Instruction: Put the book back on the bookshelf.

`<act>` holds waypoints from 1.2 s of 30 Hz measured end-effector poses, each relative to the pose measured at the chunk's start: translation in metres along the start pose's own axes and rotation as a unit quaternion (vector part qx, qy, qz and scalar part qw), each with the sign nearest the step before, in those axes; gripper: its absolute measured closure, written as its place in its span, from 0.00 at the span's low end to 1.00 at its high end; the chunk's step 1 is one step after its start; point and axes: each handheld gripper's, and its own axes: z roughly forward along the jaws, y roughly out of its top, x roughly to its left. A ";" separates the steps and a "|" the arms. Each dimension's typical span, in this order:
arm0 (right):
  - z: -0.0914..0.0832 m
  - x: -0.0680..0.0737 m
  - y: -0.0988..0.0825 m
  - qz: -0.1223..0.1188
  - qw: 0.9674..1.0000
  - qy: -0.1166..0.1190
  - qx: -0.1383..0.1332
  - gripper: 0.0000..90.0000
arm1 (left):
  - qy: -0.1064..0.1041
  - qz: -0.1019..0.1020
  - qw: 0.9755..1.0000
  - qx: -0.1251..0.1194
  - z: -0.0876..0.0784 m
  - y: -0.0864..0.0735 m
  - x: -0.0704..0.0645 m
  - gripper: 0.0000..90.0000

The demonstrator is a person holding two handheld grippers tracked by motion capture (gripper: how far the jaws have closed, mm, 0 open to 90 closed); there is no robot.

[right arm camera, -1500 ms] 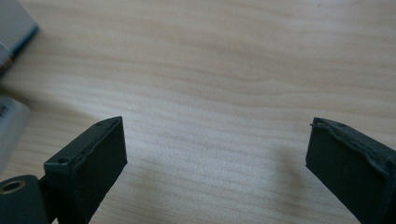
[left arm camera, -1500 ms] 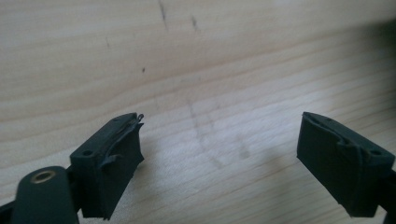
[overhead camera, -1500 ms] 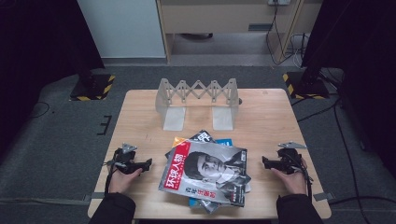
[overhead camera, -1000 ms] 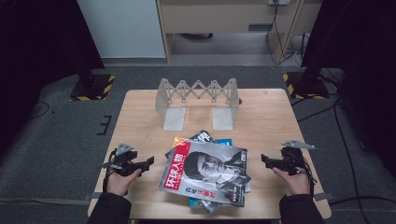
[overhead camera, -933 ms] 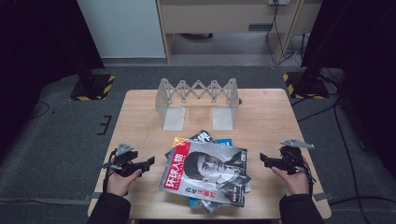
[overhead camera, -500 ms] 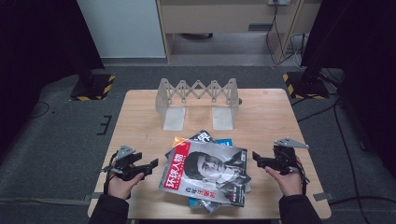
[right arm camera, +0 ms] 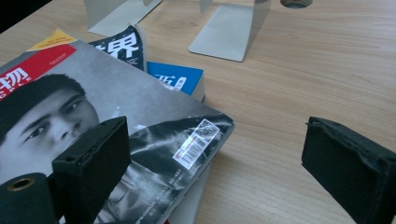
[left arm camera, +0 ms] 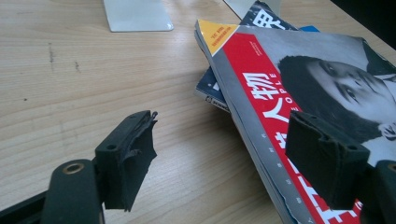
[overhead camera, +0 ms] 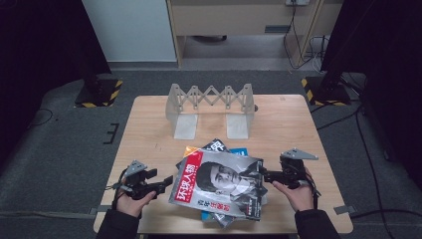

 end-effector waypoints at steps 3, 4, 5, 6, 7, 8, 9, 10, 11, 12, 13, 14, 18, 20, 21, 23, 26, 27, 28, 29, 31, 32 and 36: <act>0.000 0.003 -0.002 -0.001 1.000 0.002 0.002 0.09 | -0.009 -0.002 1.000 0.008 0.002 -0.002 -0.004 0.27; -0.001 0.005 -0.002 0.001 1.000 0.002 0.002 0.09 | -0.011 -0.001 1.000 0.009 0.003 -0.002 -0.005 0.28; -0.001 0.005 -0.003 -0.001 1.000 0.002 0.004 0.09 | -0.013 0.001 1.000 0.011 0.003 -0.002 -0.006 0.28; -0.002 0.006 -0.003 -0.002 1.000 0.001 0.002 0.09 | -0.015 0.000 1.000 0.012 0.004 -0.003 -0.008 0.28; -0.002 0.007 -0.004 0.000 1.000 0.002 0.001 0.09 | -0.018 0.000 1.000 0.015 0.005 -0.003 -0.009 0.28; -0.002 0.008 -0.004 0.003 1.000 0.005 0.000 0.09 | -0.020 0.000 1.000 0.016 0.005 -0.003 -0.010 0.29; -0.002 0.009 -0.004 0.003 1.000 0.007 0.001 0.09 | -0.021 0.000 1.000 0.018 0.006 -0.003 -0.011 0.29; -0.001 0.013 -0.005 0.001 1.000 0.012 0.002 0.09 | -0.025 -0.002 0.999 0.022 0.007 -0.004 -0.012 0.29; -0.001 0.013 -0.005 0.001 1.000 0.012 0.002 0.09 | -0.025 -0.002 0.999 0.022 0.007 -0.004 -0.012 0.29; 0.000 0.014 -0.005 0.000 1.000 0.014 0.004 0.09 | -0.029 -0.005 0.999 0.024 0.008 -0.004 -0.013 0.29; 0.002 0.016 -0.005 -0.001 1.000 0.017 0.005 0.09 | -0.031 -0.006 0.999 0.027 0.009 -0.004 -0.013 0.30; 0.003 0.018 -0.005 -0.003 1.000 0.019 0.007 0.09 | -0.033 -0.007 0.999 0.028 0.010 -0.005 -0.014 0.30; 0.005 0.022 -0.007 -0.007 1.000 0.026 0.011 0.10 | -0.041 -0.012 0.998 0.039 0.013 -0.007 -0.016 0.31; 0.006 0.025 -0.007 -0.006 0.999 0.030 0.012 0.10 | -0.044 -0.010 0.998 0.044 0.015 -0.008 -0.019 0.33; 0.007 0.028 -0.008 -0.009 0.999 0.032 0.013 0.10 | -0.045 -0.005 0.998 0.050 0.016 -0.008 -0.020 0.33; 0.008 0.029 -0.009 -0.011 0.999 0.034 0.014 0.10 | -0.048 -0.005 0.997 0.053 0.018 -0.009 -0.022 0.33; 0.010 0.031 -0.011 -0.013 0.999 0.038 0.018 0.10 | -0.047 -0.002 0.997 0.061 0.020 -0.010 -0.024 0.33; 0.011 0.031 -0.011 -0.016 0.999 0.038 0.020 0.10 | -0.052 -0.005 0.997 0.063 0.021 -0.010 -0.024 0.33; 0.011 0.031 -0.012 -0.017 0.999 0.037 0.020 0.10 | -0.057 -0.009 0.996 0.065 0.022 -0.011 -0.024 0.33; 0.012 0.031 -0.013 -0.019 0.999 0.036 0.019 0.10 | -0.058 -0.010 0.996 0.067 0.023 -0.011 -0.024 0.33; 0.013 0.032 -0.015 -0.019 0.999 0.038 0.022 0.10 | -0.064 -0.012 0.995 0.075 0.026 -0.011 -0.025 0.33; 0.015 0.033 -0.016 -0.022 0.999 0.039 0.027 0.10 | -0.067 -0.014 0.995 0.076 0.027 -0.012 -0.025 0.32; 0.017 0.034 -0.017 -0.025 0.998 0.039 0.031 0.10 | -0.077 -0.021 0.994 0.078 0.030 -0.013 -0.024 0.31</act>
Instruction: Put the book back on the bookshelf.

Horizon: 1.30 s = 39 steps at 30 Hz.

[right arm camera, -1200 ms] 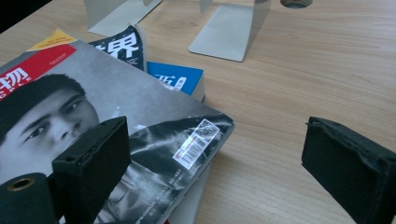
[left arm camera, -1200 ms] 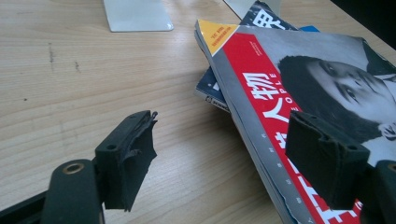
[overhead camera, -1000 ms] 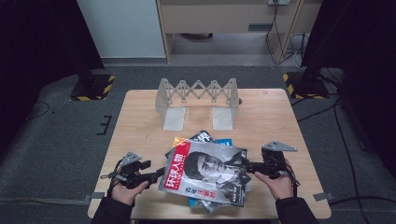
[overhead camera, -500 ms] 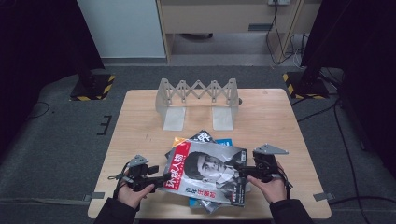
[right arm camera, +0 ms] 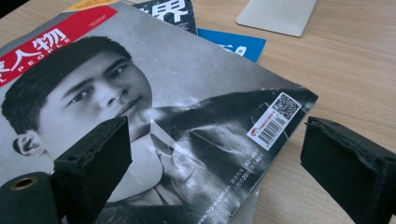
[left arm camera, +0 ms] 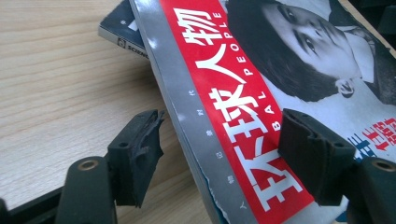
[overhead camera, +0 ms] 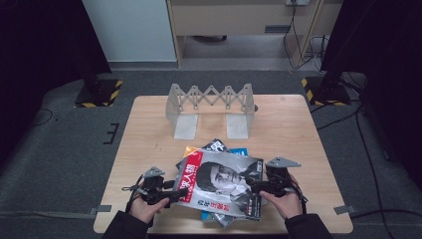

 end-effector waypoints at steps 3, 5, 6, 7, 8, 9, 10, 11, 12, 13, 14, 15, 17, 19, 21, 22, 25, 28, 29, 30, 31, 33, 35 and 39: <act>0.002 0.001 -0.001 -0.003 1.000 -0.001 0.004 0.09 | -0.009 -0.004 1.000 0.003 0.003 0.000 0.002 0.30; 0.003 0.001 -0.002 -0.004 1.000 0.001 0.009 0.09 | -0.017 -0.009 1.000 0.006 0.005 0.001 0.002 0.29; 0.004 0.001 -0.002 -0.004 1.000 0.001 0.010 0.09 | -0.019 -0.011 1.000 0.006 0.005 0.001 0.002 0.29; 0.005 0.002 -0.002 -0.002 1.000 0.001 0.012 0.09 | -0.023 -0.013 1.000 0.007 0.007 0.001 0.003 0.29; 0.006 0.002 -0.003 -0.005 1.000 0.000 0.015 0.09 | -0.027 -0.015 0.999 0.008 0.008 0.001 0.003 0.29; 0.006 0.002 -0.003 -0.005 1.000 0.000 0.015 0.09 | -0.031 -0.019 0.999 0.009 0.009 0.001 0.003 0.29; 0.007 0.002 -0.004 -0.003 1.000 0.001 0.021 0.09 | -0.037 -0.025 0.999 0.011 0.010 0.001 0.004 0.28; 0.008 0.002 -0.004 -0.004 1.000 0.001 0.022 0.09 | -0.041 -0.028 0.999 0.013 0.010 0.001 0.005 0.28; 0.008 0.002 -0.004 -0.004 1.000 0.001 0.022 0.09 | -0.045 -0.033 0.998 0.013 0.011 0.001 0.006 0.28; 0.008 0.002 -0.004 -0.005 1.000 0.001 0.025 0.09 | -0.050 -0.037 0.998 0.015 0.012 0.001 0.007 0.28; 0.010 0.003 -0.005 -0.008 1.000 0.002 0.027 0.09 | -0.053 -0.042 0.998 0.017 0.012 0.001 0.008 0.28; 0.011 0.003 -0.006 -0.009 0.999 0.005 0.030 0.09 | -0.058 -0.047 0.997 0.018 0.012 0.001 0.009 0.29; 0.012 0.004 -0.005 -0.008 0.999 0.007 0.031 0.09 | -0.070 -0.058 0.996 0.021 0.013 0.001 0.010 0.30; 0.012 0.003 -0.006 -0.008 0.999 0.008 0.031 0.08 | -0.087 -0.065 0.994 0.030 0.013 0.001 0.010 0.36; 0.013 0.003 -0.006 0.001 0.999 0.012 0.031 0.08 | -0.088 -0.057 0.994 0.033 0.011 0.001 0.008 0.37; 0.013 0.003 -0.006 0.001 0.999 0.012 0.031 0.08 | -0.088 -0.056 0.994 0.031 0.010 0.001 0.008 0.39; 0.013 0.002 -0.007 0.000 0.999 0.011 0.031 0.08 | -0.096 -0.058 0.994 0.018 0.004 0.003 0.009 0.46; 0.014 0.002 -0.007 0.000 0.999 0.013 0.032 0.08 | -0.114 -0.063 0.991 -0.013 -0.002 0.004 0.008 0.50; 0.014 0.002 -0.007 0.001 0.999 0.013 0.032 0.08 | -0.122 -0.065 0.990 -0.024 -0.004 0.005 0.008 0.51; 0.015 0.002 -0.007 0.001 0.999 0.013 0.031 0.08 | -0.130 -0.067 0.989 -0.033 -0.005 0.006 0.007 0.53; 0.015 0.002 -0.007 0.001 0.999 0.013 0.031 0.08 | -0.138 -0.070 0.987 -0.038 -0.006 0.006 0.006 0.53; 0.015 0.003 -0.008 0.004 0.999 0.014 0.031 0.07 | -0.140 -0.069 0.987 -0.037 -0.005 0.008 0.006 0.54; 0.015 0.002 -0.008 0.005 0.999 0.014 0.031 0.07 | -0.140 -0.070 0.987 -0.029 -0.002 0.008 0.007 0.56; 0.015 0.002 -0.008 0.004 0.999 0.015 0.032 0.07 | -0.154 -0.060 0.986 -0.005 0.009 0.012 0.001 0.60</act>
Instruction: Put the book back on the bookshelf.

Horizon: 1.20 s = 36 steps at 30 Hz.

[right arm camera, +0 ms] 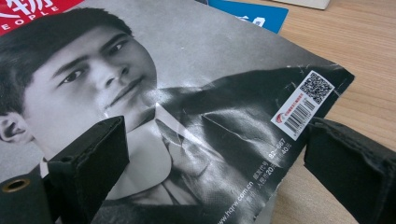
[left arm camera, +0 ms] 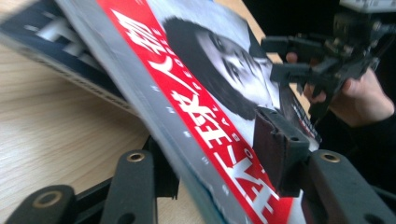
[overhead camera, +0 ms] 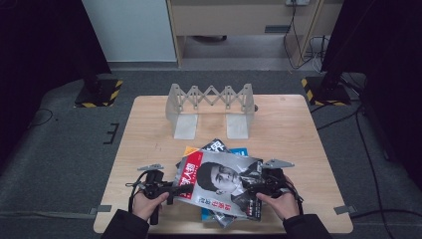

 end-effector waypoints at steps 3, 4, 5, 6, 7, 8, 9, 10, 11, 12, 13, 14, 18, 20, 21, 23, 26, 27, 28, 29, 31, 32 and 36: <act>0.000 0.000 0.000 0.000 1.000 0.001 0.000 0.07 | 0.003 0.001 1.000 0.009 0.006 0.003 -0.004 0.64; 0.000 0.000 0.000 0.001 1.000 0.001 0.000 0.07 | -0.002 -0.012 1.000 0.010 0.004 0.004 -0.005 0.68; 0.000 0.000 0.000 0.001 1.000 0.001 0.000 0.07 | -0.002 -0.012 1.000 0.010 0.004 0.004 -0.005 0.70; 0.000 0.000 0.000 0.001 1.000 0.001 0.001 0.07 | 0.000 -0.013 1.000 0.009 0.003 0.005 -0.005 0.70; 0.000 0.000 0.000 0.001 1.000 0.001 0.001 0.07 | 0.001 -0.015 1.000 0.008 0.002 0.005 -0.006 0.72; 0.000 0.000 0.000 0.000 1.000 0.000 0.001 0.07 | 0.003 -0.016 1.000 0.007 0.001 0.006 -0.007 0.73; -0.001 0.000 0.000 -0.001 1.000 0.000 0.001 0.07 | 0.004 -0.018 1.000 0.007 0.000 0.006 -0.008 0.75; -0.001 0.000 0.001 -0.002 1.000 0.000 0.001 0.07 | 0.004 -0.022 1.000 0.006 0.000 0.007 -0.009 0.76; -0.001 0.000 0.001 -0.001 1.000 0.000 0.002 0.08 | 0.006 -0.023 1.000 0.006 -0.001 0.008 -0.010 0.77; -0.002 0.000 0.001 0.000 1.000 -0.001 0.000 0.08 | 0.007 -0.023 1.000 0.005 -0.002 0.009 -0.012 0.78; -0.002 -0.001 0.001 -0.004 1.000 -0.002 -0.003 0.09 | 0.007 -0.024 1.000 0.005 -0.002 0.009 -0.012 0.79; -0.003 -0.002 0.001 -0.005 1.000 -0.002 -0.005 0.09 | 0.006 -0.027 1.000 0.004 -0.003 0.010 -0.013 0.80; -0.008 -0.006 0.003 0.006 1.000 -0.002 -0.020 0.09 | 0.003 -0.032 0.999 -0.001 -0.005 0.014 -0.016 0.83; -0.010 -0.008 0.003 0.011 1.000 -0.006 -0.024 0.09 | 0.002 -0.030 1.000 -0.003 -0.006 0.016 -0.017 0.85; -0.011 -0.012 0.003 0.012 1.000 -0.009 -0.025 0.09 | 0.002 -0.030 1.000 -0.005 -0.007 0.018 -0.019 0.87; -0.013 -0.014 0.003 0.015 0.999 -0.011 -0.027 0.09 | 0.002 -0.030 1.000 -0.007 -0.008 0.019 -0.020 0.87; -0.016 -0.020 0.003 0.022 0.999 -0.020 -0.033 0.09 | 0.001 -0.033 0.999 -0.016 -0.012 0.023 -0.023 0.89; -0.018 -0.024 0.003 0.026 0.999 -0.023 -0.035 0.09 | 0.001 -0.034 0.999 -0.019 -0.013 0.025 -0.023 0.90; -0.021 -0.029 0.003 0.032 0.998 -0.030 -0.038 0.09 | 0.001 -0.035 0.999 -0.024 -0.014 0.028 -0.025 0.91; -0.021 -0.029 0.003 0.032 0.998 -0.030 -0.038 0.09 | 0.001 -0.035 0.999 -0.024 -0.014 0.028 -0.025 0.92; -0.024 -0.036 0.002 0.038 0.998 -0.040 -0.041 0.09 | 0.003 -0.033 0.999 -0.027 -0.015 0.031 -0.027 0.93; -0.024 -0.036 0.002 0.038 0.998 -0.040 -0.041 0.09 | 0.004 -0.033 0.999 -0.028 -0.016 0.032 -0.028 0.93; -0.029 -0.050 -0.001 0.045 0.996 -0.060 -0.043 0.09 | 0.001 -0.037 0.999 -0.039 -0.017 0.038 -0.032 0.94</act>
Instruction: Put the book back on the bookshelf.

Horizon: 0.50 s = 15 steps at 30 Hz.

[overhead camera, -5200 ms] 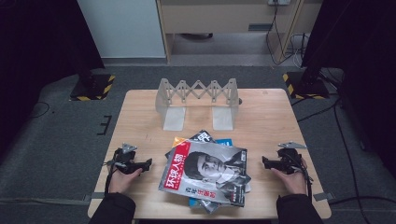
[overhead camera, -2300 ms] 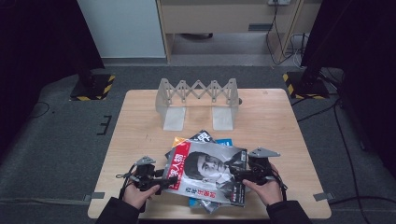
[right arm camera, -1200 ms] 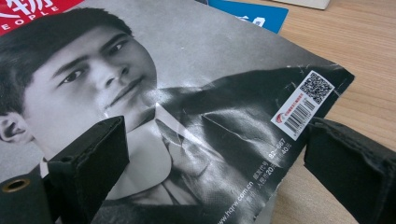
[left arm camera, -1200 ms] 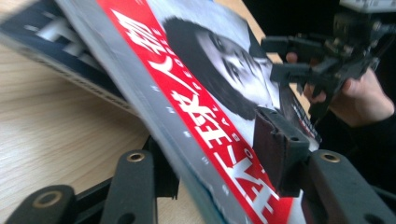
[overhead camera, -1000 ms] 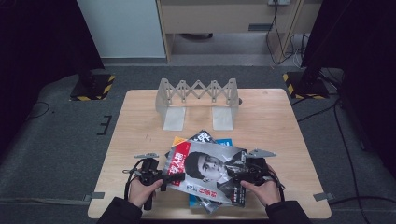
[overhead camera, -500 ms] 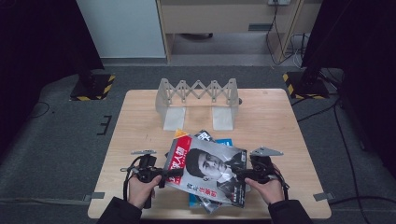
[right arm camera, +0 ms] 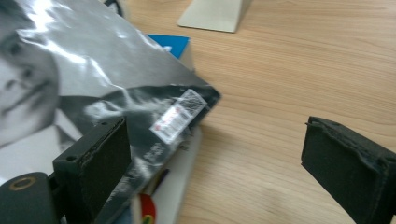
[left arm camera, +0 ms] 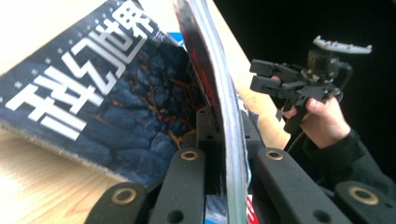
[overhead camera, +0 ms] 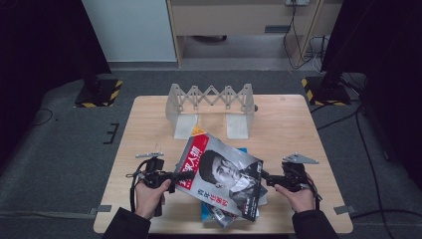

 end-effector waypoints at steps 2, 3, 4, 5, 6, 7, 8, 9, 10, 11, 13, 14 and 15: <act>-0.001 -0.007 0.000 0.005 1.000 -0.010 0.000 0.09 | -0.003 -0.002 1.000 -0.007 -0.001 0.003 -0.002 0.95; -0.001 -0.007 0.000 0.005 1.000 -0.010 0.000 0.09 | -0.003 -0.004 1.000 -0.011 -0.001 0.005 -0.002 0.95; -0.002 -0.014 -0.001 0.008 1.000 -0.019 -0.002 0.09 | -0.005 -0.003 1.000 -0.014 -0.002 0.007 -0.003 0.95; -0.002 -0.014 -0.001 0.008 1.000 -0.019 -0.002 0.09 | -0.004 -0.002 1.000 -0.017 -0.003 0.008 -0.004 0.95; -0.002 -0.017 -0.001 0.010 1.000 -0.023 -0.001 0.09 | -0.005 -0.002 1.000 -0.022 -0.004 0.011 -0.006 0.95; -0.003 -0.021 -0.002 0.016 0.999 -0.030 0.000 0.09 | -0.006 -0.001 1.000 -0.025 -0.005 0.012 -0.007 0.95; -0.003 -0.024 -0.003 0.016 0.999 -0.035 0.001 0.09 | -0.007 0.001 1.000 -0.028 -0.006 0.014 -0.008 0.95; -0.003 -0.027 -0.003 0.021 0.999 -0.039 0.003 0.09 | -0.008 0.001 0.999 -0.031 -0.006 0.016 -0.009 0.95; -0.003 -0.029 -0.004 0.021 0.999 -0.042 0.003 0.09 | -0.010 0.001 0.999 -0.034 -0.007 0.018 -0.011 0.95; -0.003 -0.031 -0.004 0.022 0.999 -0.046 0.005 0.09 | -0.013 0.002 0.999 -0.036 -0.007 0.020 -0.012 0.95; -0.003 -0.036 -0.005 0.025 0.998 -0.052 0.009 0.09 | -0.017 0.004 0.999 -0.039 -0.007 0.024 -0.016 0.95; -0.002 -0.036 -0.005 0.026 0.998 -0.054 0.010 0.09 | -0.019 0.005 0.999 -0.042 -0.006 0.026 -0.019 0.95; -0.002 -0.038 -0.005 0.027 0.998 -0.055 0.012 0.09 | -0.020 0.007 0.999 -0.043 -0.005 0.027 -0.021 0.95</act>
